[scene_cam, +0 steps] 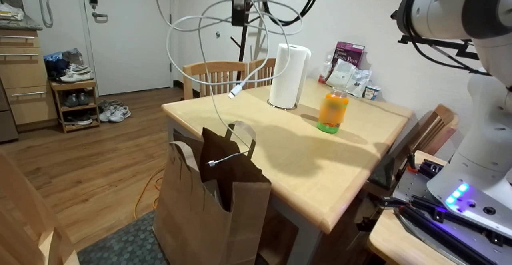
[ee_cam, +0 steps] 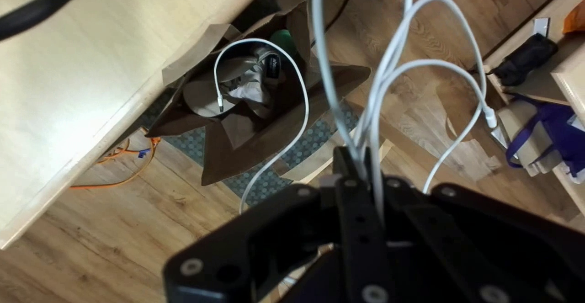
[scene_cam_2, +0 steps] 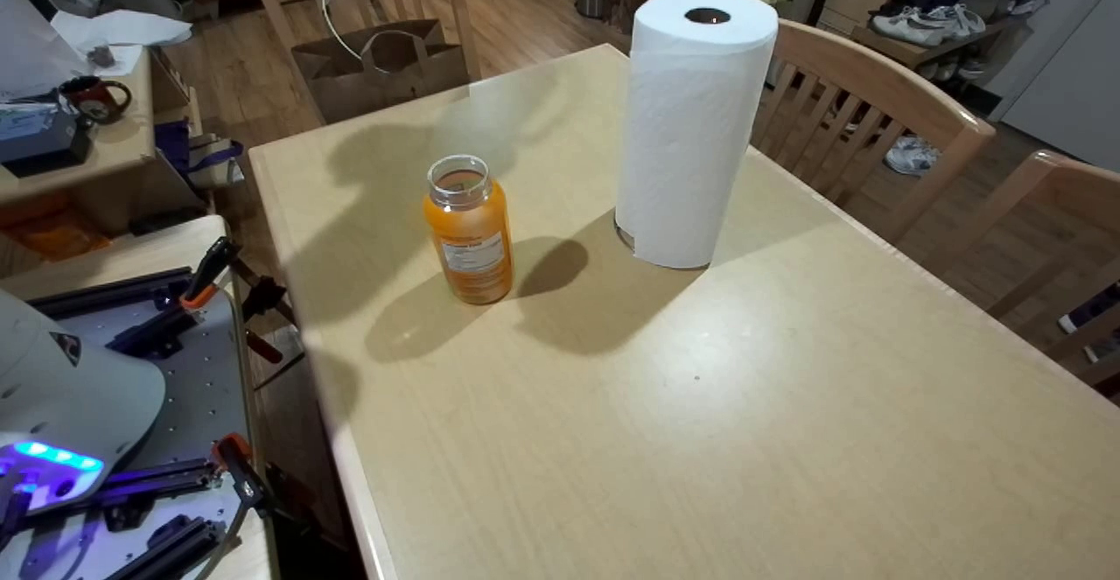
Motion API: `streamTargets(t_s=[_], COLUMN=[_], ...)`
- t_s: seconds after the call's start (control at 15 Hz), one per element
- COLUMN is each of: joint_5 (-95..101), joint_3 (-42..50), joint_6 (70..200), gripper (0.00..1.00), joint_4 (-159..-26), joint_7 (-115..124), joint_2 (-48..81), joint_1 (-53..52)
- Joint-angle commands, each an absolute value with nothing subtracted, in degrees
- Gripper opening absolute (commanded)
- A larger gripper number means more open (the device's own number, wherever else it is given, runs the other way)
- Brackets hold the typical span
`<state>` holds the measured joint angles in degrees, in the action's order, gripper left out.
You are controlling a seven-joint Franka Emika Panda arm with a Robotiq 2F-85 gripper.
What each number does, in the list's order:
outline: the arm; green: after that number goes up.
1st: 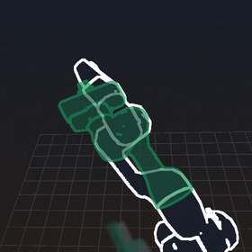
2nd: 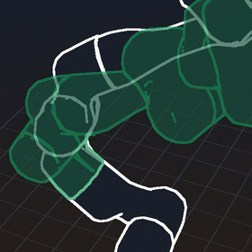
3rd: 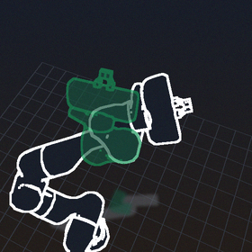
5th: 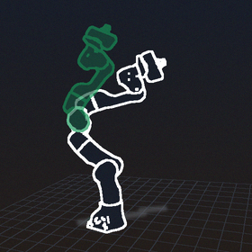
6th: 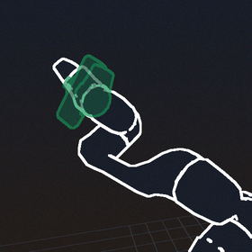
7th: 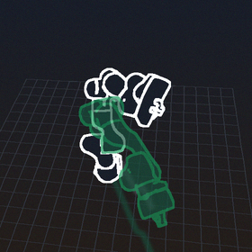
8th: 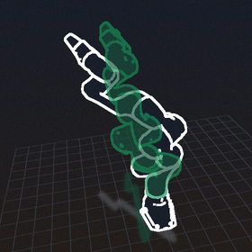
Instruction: Put the cable in the paper bag
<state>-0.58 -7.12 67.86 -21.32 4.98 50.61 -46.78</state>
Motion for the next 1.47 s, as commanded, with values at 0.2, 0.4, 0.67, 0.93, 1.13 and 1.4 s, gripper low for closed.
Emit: streamTargets(t_s=[0.2,0.4,0.67,0.93,1.13,1.4], joint_5=[-4.7,-6.3,-5.8,-6.6,-6.9,-6.7], joint_3=[-10.0,-11.4,-12.1,-12.5,-12.6,-13.0], joint_6=[70.1,71.1,72.1,71.0,70.6,71.2], gripper=[0.02,0.02,0.02,0.02,0.02,0.02], joint_4=[-21.2,-20.9,-22.0,-22.7,-21.5,-20.4], joint_7=[0.2,-5.4,-12.7,-12.2,-13.1,-18.3], joint_2=[51.9,51.8,50.6,50.5,53.0,57.8], joint_1=[-43.9,-41.7,-40.4,-38.5,-36.3,-32.8])
